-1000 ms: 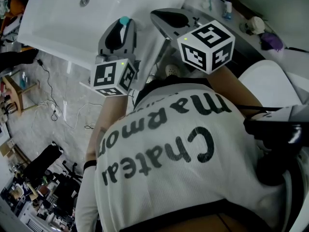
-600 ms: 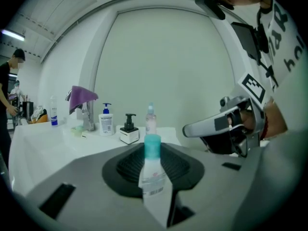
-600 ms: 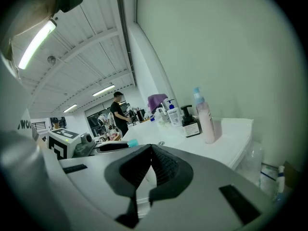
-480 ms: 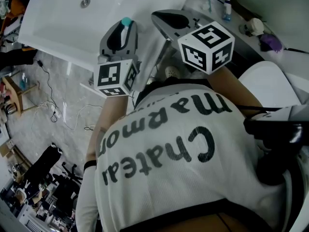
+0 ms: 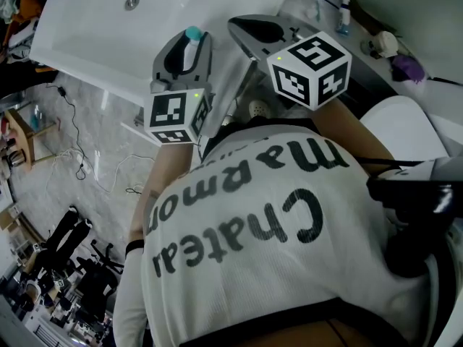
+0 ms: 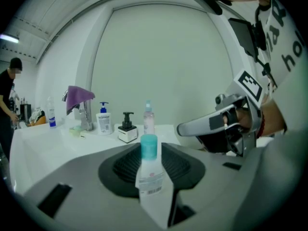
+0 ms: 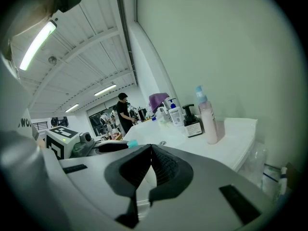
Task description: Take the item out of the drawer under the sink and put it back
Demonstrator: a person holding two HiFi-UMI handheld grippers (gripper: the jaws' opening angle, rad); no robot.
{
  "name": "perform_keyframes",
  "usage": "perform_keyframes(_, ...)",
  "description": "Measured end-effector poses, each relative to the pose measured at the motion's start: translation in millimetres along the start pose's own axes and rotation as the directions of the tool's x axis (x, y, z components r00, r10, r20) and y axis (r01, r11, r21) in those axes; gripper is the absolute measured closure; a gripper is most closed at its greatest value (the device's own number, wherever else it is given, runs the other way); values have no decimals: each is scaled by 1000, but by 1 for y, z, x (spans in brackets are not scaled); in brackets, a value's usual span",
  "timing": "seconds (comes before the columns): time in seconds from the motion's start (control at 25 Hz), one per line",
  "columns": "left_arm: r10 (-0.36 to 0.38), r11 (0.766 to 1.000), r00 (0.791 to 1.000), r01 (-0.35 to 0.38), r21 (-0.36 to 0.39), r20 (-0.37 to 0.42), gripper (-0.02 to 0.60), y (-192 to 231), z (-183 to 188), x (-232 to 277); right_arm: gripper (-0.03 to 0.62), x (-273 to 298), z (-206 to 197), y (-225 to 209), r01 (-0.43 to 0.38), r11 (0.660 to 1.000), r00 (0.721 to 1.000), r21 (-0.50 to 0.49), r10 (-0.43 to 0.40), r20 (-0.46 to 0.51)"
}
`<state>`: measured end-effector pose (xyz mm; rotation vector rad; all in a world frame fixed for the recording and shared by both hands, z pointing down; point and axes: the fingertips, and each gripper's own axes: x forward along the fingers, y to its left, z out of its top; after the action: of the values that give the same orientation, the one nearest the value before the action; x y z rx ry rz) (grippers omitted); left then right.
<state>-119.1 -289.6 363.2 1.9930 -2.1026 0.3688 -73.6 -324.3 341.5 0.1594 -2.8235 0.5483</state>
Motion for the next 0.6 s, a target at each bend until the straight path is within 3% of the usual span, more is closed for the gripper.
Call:
perform_keyframes(0.32,7,1000,1000,-7,-24,1,446,0,1,-2,583,1,-2,1,-8,1000,1000,3,8,-7)
perform_keyframes(0.6,24,1000,1000,-24,12,-4,420,2,3,-3,583,2,-1,1,-13,1000,1000,9,13,-3)
